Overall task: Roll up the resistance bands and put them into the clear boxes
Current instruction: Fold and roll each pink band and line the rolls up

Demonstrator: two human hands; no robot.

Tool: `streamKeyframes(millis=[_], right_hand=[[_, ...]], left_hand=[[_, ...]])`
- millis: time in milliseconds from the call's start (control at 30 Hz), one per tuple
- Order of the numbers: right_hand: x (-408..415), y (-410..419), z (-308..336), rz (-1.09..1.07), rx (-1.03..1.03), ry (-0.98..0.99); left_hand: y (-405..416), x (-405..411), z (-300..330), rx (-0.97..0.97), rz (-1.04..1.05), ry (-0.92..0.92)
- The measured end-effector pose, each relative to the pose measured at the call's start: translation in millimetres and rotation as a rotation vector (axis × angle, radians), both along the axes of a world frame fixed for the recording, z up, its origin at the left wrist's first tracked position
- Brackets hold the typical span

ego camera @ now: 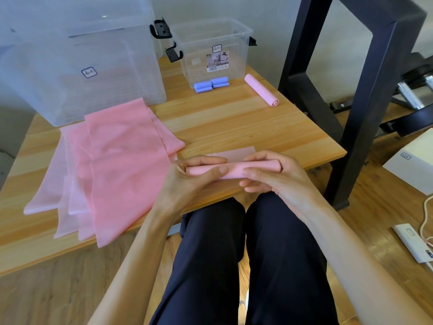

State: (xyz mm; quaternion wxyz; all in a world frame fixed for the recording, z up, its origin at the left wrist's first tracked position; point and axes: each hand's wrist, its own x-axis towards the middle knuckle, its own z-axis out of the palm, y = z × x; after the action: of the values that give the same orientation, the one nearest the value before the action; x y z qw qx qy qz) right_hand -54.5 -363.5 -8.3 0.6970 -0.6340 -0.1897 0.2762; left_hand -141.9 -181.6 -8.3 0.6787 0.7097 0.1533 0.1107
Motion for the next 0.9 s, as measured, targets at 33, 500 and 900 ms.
streamKeyframes(millis=[33,500,900], right_hand=[[0.3,0.2,1.1,-0.018,-0.004,0.000],[0.4,1.4,1.1,-0.081,0.031,0.054],[1.9,1.9,2.1,-0.087,0.063,0.036]], left_hand=[[-0.1,-0.7,0.1,-0.011,-0.020,-0.007],[0.9,0.8,-0.6,0.005,-0.019,-0.070],[-0.7,0.5,-1.0,0.053,0.005,-0.115]])
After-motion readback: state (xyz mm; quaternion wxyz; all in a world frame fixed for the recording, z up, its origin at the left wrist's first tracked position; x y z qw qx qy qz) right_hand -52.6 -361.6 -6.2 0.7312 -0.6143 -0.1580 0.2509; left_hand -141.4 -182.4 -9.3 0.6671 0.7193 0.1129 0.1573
